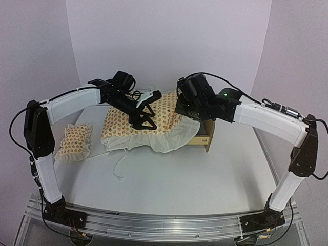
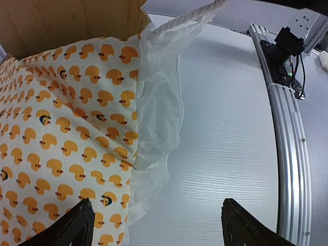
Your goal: Set up the pet bed
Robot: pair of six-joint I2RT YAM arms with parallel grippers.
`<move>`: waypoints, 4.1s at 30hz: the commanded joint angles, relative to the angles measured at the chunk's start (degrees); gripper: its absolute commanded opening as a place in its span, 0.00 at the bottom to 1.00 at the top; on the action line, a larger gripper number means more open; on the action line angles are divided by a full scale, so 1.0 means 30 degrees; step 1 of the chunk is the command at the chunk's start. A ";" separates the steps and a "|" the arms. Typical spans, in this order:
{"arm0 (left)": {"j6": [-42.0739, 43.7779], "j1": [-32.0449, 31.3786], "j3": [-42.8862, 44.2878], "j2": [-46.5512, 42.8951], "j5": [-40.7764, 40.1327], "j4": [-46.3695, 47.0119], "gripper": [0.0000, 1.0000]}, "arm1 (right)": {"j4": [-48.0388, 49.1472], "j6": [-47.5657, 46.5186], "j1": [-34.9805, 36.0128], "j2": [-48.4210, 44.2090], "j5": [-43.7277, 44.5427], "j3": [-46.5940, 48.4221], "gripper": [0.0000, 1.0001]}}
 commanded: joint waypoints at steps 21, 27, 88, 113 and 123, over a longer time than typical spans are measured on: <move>-0.5183 -0.2413 0.4235 0.5405 0.6066 1.0577 0.23 | 0.2484 0.5820 -0.1017 -0.0926 -0.1796 -0.1827 0.00; -0.5435 -0.2413 0.4434 0.5358 0.5286 1.0623 0.00 | 0.2580 0.5492 -0.1519 -0.1149 -0.3116 -0.2106 0.01; -0.1234 -0.2413 0.4446 0.5495 0.4414 0.9683 0.00 | -0.1660 -3.6489 -0.6265 -0.3941 -1.0417 -0.2660 0.83; -0.1233 -0.2448 0.4838 0.5696 0.4498 0.9641 0.00 | -0.6218 -4.0587 -0.7659 0.3475 -1.0814 0.3546 0.34; -0.1051 -0.2385 0.4984 0.5755 0.4398 0.9466 0.00 | -0.6309 -3.9148 -0.7655 0.2295 -1.1301 0.4113 0.00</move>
